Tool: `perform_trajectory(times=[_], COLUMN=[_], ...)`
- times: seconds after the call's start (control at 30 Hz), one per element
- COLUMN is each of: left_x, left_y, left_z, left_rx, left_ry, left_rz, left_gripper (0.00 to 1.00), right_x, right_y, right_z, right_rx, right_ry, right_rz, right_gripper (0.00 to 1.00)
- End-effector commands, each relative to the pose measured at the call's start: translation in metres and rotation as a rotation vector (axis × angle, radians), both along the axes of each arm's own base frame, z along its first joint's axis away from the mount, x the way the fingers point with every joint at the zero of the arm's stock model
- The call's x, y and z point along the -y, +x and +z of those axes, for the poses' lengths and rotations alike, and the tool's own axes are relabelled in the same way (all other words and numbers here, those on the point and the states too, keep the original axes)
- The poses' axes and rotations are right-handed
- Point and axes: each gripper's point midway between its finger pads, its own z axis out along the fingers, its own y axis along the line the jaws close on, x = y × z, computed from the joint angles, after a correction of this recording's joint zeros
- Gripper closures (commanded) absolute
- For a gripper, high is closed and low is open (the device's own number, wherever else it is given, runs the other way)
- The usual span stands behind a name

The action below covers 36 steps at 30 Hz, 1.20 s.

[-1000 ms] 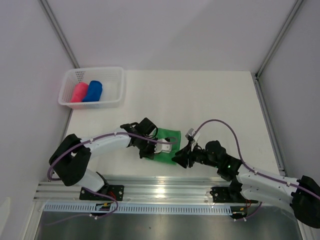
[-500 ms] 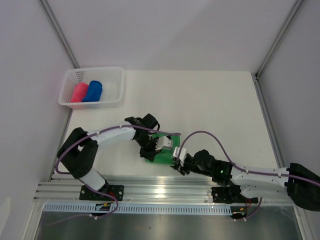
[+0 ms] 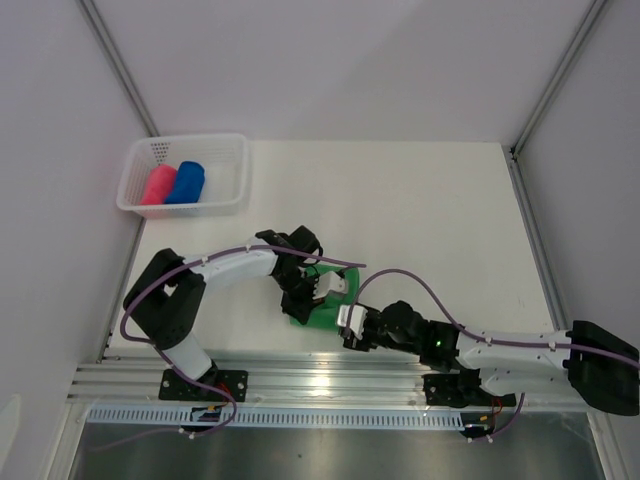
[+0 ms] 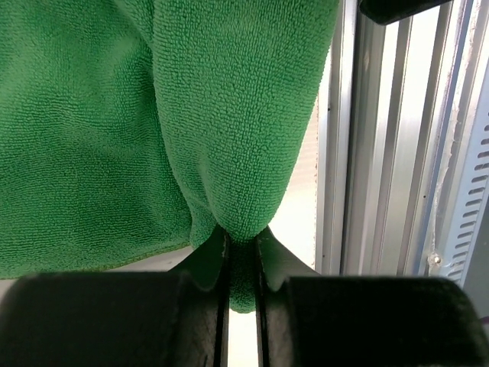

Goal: Roll the towels
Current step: Roll the towel

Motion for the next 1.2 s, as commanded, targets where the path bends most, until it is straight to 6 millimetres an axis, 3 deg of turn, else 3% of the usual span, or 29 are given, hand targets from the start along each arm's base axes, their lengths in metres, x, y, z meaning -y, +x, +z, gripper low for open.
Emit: perform_trajectory(times=[0.0,0.27,0.63,0.73,0.77,0.83,1.03,1.17], left_x=[0.01,0.01,0.006,0.005,0.004,0.002,0.001,-0.005], left_y=[0.005,0.001,-0.004,-0.006,-0.006,-0.005,0.005,0.001], left_z=[0.01,0.012,0.009,0.009,0.009,0.009,0.01,0.011], left_rx=[-0.002,-0.021,-0.042,-0.049,-0.048,-0.043,0.033,0.043], left_ry=[-0.062,-0.083,-0.073,-0.071,-0.068,-0.066,-0.118,-0.143], left_rz=[-0.024,-0.029,-0.046,-0.047,-0.048,-0.044,0.022,0.04], left_gripper=[0.89,0.88,0.86,0.84,0.83,0.82,0.59,0.56], right_x=[-0.01,-0.012,-0.004,-0.002,-0.001,0.0,-0.007,-0.01], right_y=[-0.012,0.003,0.013,0.011,0.01,0.007,-0.005,-0.013], right_z=[-0.007,-0.031,-0.041,-0.046,-0.048,-0.049,-0.044,-0.042], right_rx=[-0.04,-0.052,-0.067,-0.091,-0.102,-0.128,-0.25,-0.369], right_ry=[-0.019,-0.067,-0.079,-0.099,-0.104,-0.102,-0.029,0.017], right_rz=[0.072,-0.024,-0.117,-0.124,-0.129,-0.133,-0.129,-0.125], right_gripper=[0.47,0.47,0.49,0.64,0.82,0.97,1.0,1.0])
